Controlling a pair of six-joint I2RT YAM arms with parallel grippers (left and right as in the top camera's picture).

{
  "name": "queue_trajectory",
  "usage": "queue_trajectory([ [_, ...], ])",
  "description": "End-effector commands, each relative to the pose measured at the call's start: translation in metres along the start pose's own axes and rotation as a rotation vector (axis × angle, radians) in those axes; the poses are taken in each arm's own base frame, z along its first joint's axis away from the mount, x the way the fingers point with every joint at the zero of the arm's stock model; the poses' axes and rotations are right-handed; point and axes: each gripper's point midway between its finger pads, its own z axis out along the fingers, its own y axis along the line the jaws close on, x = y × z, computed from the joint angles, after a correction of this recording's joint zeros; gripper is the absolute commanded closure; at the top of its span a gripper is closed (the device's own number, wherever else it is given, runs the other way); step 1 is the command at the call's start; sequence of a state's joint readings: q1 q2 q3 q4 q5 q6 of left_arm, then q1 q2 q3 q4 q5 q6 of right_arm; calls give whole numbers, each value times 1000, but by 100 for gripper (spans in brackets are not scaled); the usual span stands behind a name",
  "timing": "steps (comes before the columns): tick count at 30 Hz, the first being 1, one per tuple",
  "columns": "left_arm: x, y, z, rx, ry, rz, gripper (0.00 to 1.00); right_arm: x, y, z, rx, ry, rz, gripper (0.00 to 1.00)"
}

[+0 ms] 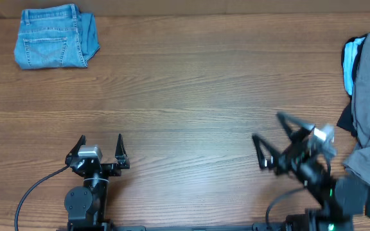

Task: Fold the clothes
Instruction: 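Reach the right gripper over to the clothes pile at the right edge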

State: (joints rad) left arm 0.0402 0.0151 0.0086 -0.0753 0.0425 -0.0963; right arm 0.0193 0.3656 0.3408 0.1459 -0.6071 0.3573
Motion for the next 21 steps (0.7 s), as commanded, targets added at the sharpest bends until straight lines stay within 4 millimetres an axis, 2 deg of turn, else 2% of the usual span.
queue_trajectory([
  [1, -1, -2, 0, 12, -7, 22, 0, -33, -46, 31, 200, 39, -115, 0],
  [5, -1, -2, 0, 12, -7, 22, 0, -55, -106, 72, 356, 195, -95, 0],
  [7, -1, -2, 0, 12, -7, 22, 0, -64, -154, 84, 496, 281, -35, 0],
  [11, -1, -2, 0, 12, -7, 22, 0, -63, -248, 91, 708, 465, 117, 0],
  [14, -1, -2, 0, 12, -7, 22, 0, -49, -293, 84, 790, 568, 217, 0],
  [16, -1, -2, 0, 12, -7, 22, 0, -43, -314, 75, 816, 626, 203, 0],
  [21, -1, -2, 0, 12, -7, 22, 0, -37, -383, 24, 1130, 683, 104, 0],
])
